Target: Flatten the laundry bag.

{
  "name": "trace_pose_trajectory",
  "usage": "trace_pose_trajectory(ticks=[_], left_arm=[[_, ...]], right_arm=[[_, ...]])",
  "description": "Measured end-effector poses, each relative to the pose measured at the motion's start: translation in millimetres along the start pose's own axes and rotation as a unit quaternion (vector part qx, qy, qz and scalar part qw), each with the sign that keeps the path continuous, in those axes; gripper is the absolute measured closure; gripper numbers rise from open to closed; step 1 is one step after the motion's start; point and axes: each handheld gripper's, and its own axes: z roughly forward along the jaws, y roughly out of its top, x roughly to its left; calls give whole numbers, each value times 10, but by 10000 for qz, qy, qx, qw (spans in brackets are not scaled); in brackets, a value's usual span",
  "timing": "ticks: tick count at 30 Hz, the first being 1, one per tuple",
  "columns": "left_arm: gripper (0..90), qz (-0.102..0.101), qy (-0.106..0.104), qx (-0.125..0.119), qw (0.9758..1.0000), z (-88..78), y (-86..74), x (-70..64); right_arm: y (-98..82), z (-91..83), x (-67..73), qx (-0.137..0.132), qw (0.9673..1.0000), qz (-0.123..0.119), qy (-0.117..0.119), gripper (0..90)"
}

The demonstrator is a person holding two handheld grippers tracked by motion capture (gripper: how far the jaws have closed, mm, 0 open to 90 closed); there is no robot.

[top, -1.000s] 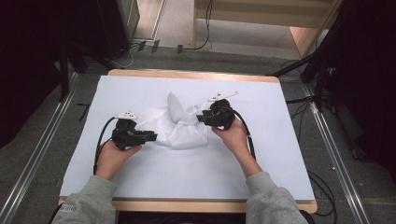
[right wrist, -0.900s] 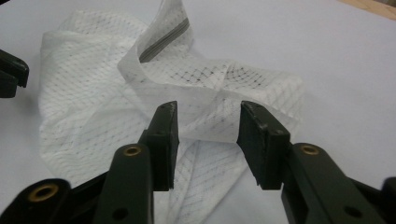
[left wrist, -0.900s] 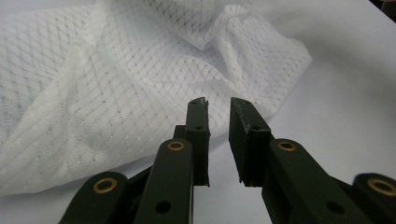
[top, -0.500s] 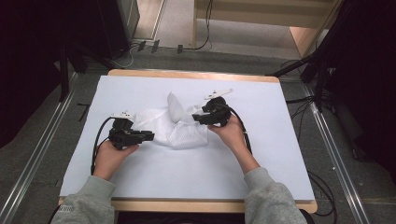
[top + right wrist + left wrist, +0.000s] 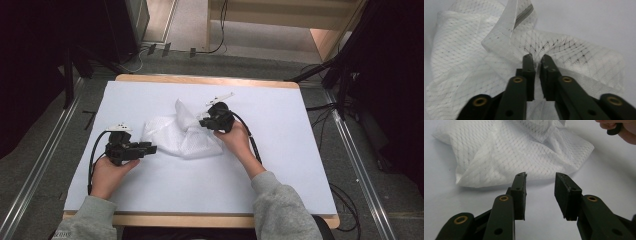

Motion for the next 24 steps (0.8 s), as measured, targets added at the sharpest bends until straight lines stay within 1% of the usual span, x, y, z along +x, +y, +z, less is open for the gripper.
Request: trace_pose_trajectory(ticks=[2,3,4,5,6,7,8,9,10,13,14,15,16,17,18,19,21,22,24], left_arm=[[621,8,1,-32,10000,-15,-1,8],[611,-7,-8,-39,10000,-23,0,14],[611,-38,-34,-58,10000,-31,1,24],[603,-76,-118,-55,9999,-38,4,37],[590,-161,-230,-71,9996,-54,10,43],[588,-161,-230,-71,9996,-54,10,43],[588,-156,-236,-94,9996,-66,14,37],[583,-118,-238,-92,9996,-81,16,33],[580,-93,-207,-110,9997,-89,19,32],[568,-38,-54,-31,10000,-106,21,53],[567,-67,-32,-46,10000,-106,22,65],[563,-95,-25,-58,9999,-116,28,89],[562,-95,-25,-58,9999,-116,28,89],[560,-120,-37,-79,9999,-118,32,92],[560,-115,-42,-77,9999,-121,38,96],[559,-84,-35,-88,9999,-119,48,101],[555,-81,-43,-104,9999,-114,59,103],[555,-69,-44,-97,9999,-114,68,105],[553,-75,-45,-115,9999,-115,82,105]], right_arm=[[-2,4,2,32,10000,23,60,900],[12,-55,12,-9,9999,71,147,900],[12,-55,12,-9,9999,71,147,900],[23,-102,21,-84,9998,72,184,900],[40,-206,49,-216,9995,58,215,900],[45,-260,69,-253,9993,60,266,900],[45,-260,69,-253,9993,60,266,900],[50,-309,92,-299,9991,59,303,900],[51,-356,113,-327,9989,7,340,900],[42,-479,214,-372,9985,-40,397,900],[32,-520,248,-369,9985,-96,388,900],[-1,-600,307,-391,9981,-197,423,900],[-23,-643,335,-398,9981,-212,428,900],[-49,-686,362,-404,9981,-194,434,900],[-49,-686,362,-404,9981,-194,434,900],[-79,-723,380,-415,9979,-205,453,900],[-191,-819,428,-425,9976,-192,515,900],[-191,-819,428,-425,9976,-192,515,900],[-276,-877,460,-395,9976,-168,538,900]])
